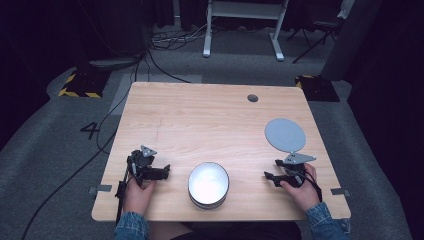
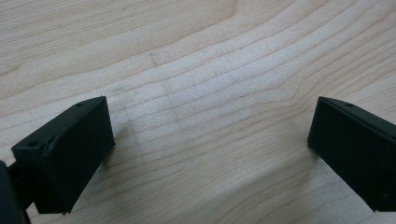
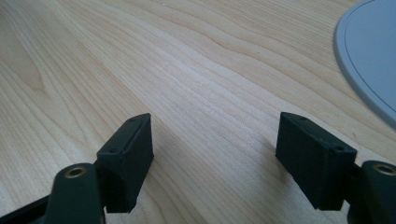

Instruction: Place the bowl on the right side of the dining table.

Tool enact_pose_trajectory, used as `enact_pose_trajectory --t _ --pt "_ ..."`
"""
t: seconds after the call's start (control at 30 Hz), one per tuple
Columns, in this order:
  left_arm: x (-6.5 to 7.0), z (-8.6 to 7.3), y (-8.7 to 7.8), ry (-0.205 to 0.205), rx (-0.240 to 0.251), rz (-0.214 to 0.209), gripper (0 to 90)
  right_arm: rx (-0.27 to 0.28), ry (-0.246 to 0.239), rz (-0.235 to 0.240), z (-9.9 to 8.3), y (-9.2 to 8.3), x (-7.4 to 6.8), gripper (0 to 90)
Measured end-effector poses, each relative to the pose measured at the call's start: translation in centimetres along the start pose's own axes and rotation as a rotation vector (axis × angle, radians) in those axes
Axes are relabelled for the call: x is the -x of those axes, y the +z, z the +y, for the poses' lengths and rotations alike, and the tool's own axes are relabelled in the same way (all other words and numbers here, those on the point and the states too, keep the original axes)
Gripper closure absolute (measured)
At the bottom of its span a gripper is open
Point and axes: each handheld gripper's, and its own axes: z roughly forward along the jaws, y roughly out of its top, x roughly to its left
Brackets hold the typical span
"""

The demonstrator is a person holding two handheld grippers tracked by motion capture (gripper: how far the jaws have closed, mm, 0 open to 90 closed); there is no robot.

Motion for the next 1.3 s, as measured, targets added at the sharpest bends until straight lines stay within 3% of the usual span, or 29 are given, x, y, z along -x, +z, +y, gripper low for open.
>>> enact_pose_trajectory --t 1.3 --pt "0.04 0.03 0.03 -0.005 -0.001 0.002 0.6 -0.001 0.004 -0.008 -0.09 -0.16 -0.17 30.3"
